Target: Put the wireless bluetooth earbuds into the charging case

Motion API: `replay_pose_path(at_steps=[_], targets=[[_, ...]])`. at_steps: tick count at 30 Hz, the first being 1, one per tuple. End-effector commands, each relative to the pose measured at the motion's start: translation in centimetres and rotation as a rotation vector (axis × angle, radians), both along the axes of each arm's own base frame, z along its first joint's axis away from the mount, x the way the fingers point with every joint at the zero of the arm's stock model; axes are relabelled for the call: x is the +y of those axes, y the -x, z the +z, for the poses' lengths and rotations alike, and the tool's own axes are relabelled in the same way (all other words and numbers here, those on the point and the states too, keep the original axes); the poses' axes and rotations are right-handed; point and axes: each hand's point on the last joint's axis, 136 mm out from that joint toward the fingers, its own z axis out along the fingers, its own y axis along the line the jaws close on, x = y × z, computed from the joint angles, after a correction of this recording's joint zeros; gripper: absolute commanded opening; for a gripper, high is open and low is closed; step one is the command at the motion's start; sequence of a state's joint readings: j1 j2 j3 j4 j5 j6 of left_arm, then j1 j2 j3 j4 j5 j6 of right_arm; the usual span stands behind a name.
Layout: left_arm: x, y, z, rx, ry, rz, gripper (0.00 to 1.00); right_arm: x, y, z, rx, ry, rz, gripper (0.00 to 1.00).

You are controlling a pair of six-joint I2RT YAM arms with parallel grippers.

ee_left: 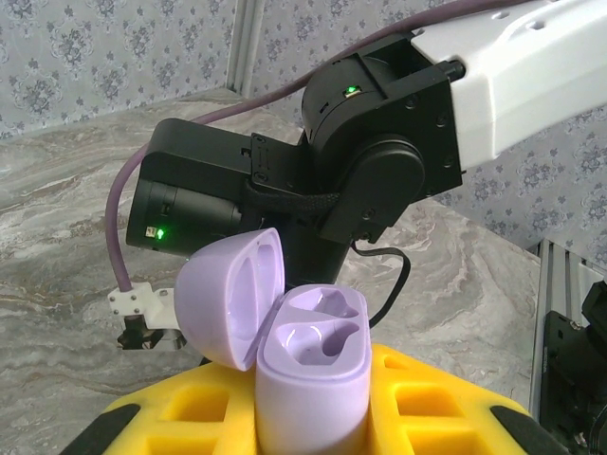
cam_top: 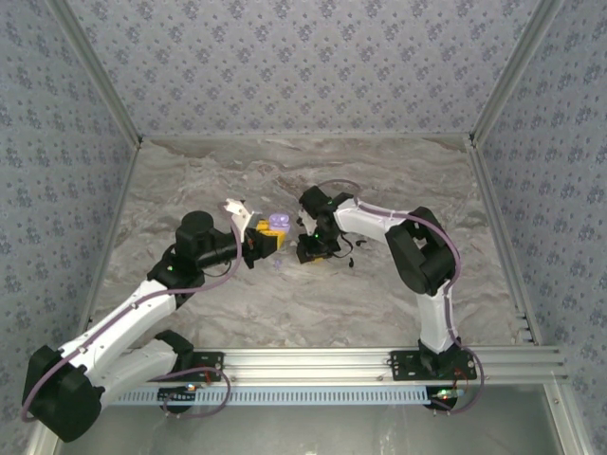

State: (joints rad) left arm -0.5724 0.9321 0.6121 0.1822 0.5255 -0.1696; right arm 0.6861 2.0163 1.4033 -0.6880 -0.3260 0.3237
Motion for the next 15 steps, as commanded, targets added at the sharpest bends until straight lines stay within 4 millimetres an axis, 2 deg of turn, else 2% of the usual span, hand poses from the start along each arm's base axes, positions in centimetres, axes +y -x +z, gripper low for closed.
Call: replay_pose_path(at_steps=[1,9,15], targets=[[-0.11,0.03,0.26,-0.016,0.008,0.0,0.24,-0.41,-0.01,-0.12,-0.017,0.07,0.019,0.34],[-0.11,0.03,0.29,-0.017,0.009,0.001,0.24,-0.48,-0.36,-0.55,-0.074,0.154,0.026,0.31],[0.01,0.1,0.37,-0.019,0.009,0.004,0.24,-0.85,-0.7,-1.11,-0.101,0.209,0.004,0.24]])
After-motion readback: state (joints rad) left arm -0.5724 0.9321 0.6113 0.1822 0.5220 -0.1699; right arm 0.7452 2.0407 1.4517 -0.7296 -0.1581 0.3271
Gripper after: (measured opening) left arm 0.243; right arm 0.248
